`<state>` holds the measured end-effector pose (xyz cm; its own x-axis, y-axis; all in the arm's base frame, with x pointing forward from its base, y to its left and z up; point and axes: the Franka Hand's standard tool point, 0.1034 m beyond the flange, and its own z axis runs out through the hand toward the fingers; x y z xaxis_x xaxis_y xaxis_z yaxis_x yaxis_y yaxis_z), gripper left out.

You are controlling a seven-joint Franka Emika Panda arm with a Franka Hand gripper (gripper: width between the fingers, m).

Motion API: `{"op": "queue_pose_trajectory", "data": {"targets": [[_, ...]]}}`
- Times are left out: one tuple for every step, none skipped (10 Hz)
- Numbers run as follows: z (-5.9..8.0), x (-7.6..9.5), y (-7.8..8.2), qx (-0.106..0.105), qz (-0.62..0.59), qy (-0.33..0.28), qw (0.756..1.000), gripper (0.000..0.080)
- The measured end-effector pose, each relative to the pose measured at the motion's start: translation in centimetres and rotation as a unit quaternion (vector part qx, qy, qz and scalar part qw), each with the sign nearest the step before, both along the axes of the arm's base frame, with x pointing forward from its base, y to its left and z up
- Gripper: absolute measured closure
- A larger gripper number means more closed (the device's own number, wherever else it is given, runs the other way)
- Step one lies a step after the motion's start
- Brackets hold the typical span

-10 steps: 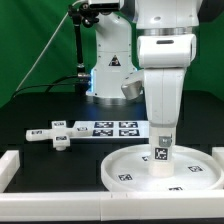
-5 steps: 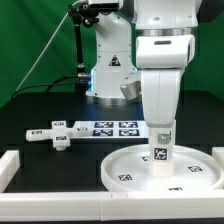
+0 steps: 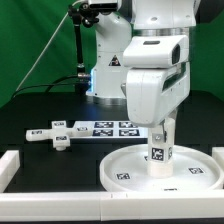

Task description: Assemble round table

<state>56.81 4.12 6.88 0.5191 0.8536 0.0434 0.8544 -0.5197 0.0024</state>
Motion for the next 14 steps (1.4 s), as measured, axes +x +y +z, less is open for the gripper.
{"op": "queue_pose_trajectory", "data": {"targets": [[0.01, 0.01, -0.05, 0.002, -0.041, 0.001, 0.999, 0.0392], [0.03, 0.02, -0.25, 0.009, -0.103, 0.003, 0.995, 0.0392], [0.04, 0.01, -0.16, 0.015, -0.175, 0.007, 0.984, 0.0392], [0.08, 0.03, -0.05, 0.018, -0.233, 0.010, 0.972, 0.0390], [0.07, 0.06, -0.13, 0.021, -0.293, 0.010, 0.956, 0.0390], [0.07, 0.07, -0.16, 0.021, -0.305, 0.011, 0.952, 0.0390], [0.06, 0.07, -0.25, 0.022, -0.347, 0.013, 0.938, 0.0390], [0.06, 0.08, -0.31, 0.022, -0.376, 0.014, 0.926, 0.0390], [0.06, 0.08, -0.33, 0.023, -0.396, 0.015, 0.918, 0.0390], [0.05, 0.08, -0.46, 0.027, -0.446, 0.018, 0.894, 0.0390], [0.02, -0.02, -0.55, 0.032, -0.497, 0.017, 0.867, 0.0390], [-0.03, -0.25, -0.58, 0.033, -0.559, 0.022, 0.828, 0.0390], [-0.03, -0.46, -0.57, 0.034, -0.620, 0.026, 0.783, 0.0390], [-0.03, -0.49, -0.54, 0.033, -0.654, 0.028, 0.755, 0.0390]]}}
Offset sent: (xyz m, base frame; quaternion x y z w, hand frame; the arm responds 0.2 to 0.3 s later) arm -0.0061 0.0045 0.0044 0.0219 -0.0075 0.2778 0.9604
